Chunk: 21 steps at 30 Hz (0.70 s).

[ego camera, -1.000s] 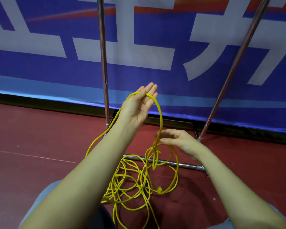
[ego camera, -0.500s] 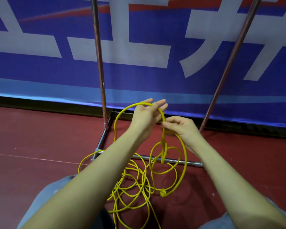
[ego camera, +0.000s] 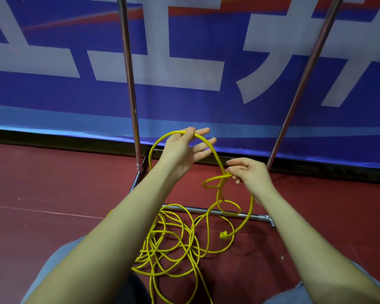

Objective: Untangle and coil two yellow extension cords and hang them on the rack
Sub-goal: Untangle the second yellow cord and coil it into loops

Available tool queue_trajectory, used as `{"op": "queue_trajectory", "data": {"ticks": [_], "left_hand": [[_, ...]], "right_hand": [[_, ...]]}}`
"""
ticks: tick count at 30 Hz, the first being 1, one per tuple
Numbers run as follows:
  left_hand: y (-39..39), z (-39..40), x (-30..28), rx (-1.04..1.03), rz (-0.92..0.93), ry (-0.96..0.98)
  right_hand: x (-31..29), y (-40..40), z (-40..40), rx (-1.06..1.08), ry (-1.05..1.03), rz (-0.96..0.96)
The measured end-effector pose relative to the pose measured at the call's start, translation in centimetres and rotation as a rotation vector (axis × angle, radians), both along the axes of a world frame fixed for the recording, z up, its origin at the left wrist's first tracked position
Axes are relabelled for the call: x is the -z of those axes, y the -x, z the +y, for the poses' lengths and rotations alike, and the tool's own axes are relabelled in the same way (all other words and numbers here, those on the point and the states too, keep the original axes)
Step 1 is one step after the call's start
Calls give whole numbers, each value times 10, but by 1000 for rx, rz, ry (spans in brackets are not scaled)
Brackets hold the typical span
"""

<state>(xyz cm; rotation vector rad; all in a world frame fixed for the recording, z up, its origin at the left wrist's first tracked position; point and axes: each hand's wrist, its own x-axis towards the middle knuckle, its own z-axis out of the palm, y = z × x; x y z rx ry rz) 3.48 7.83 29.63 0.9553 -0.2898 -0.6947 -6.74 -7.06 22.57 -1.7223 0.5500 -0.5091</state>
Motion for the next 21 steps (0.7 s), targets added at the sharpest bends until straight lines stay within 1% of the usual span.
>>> {"op": "queue_trajectory", "data": {"ticks": [4, 7, 9, 12, 15, 19, 21], "left_hand": [[2, 2, -12, 0, 133, 98], [2, 3, -17, -23, 180, 135], [1, 3, -16, -47, 195, 147], [-2, 2, -14, -70, 226, 167], [-4, 1, -13, -101, 255, 193], [-15, 2, -6, -152, 281, 225], [-17, 2, -4, -169, 292, 227]], "right_hand": [[7, -2, 1, 20, 41, 0], [9, -3, 2, 11, 79, 27], [6, -4, 6, -74, 70, 37], [-3, -4, 19, -245, 2, 22], [-13, -3, 24, -278, -19, -21], [-23, 1, 28, -337, -52, -21], [-28, 1, 31, -330, -82, -32]]}}
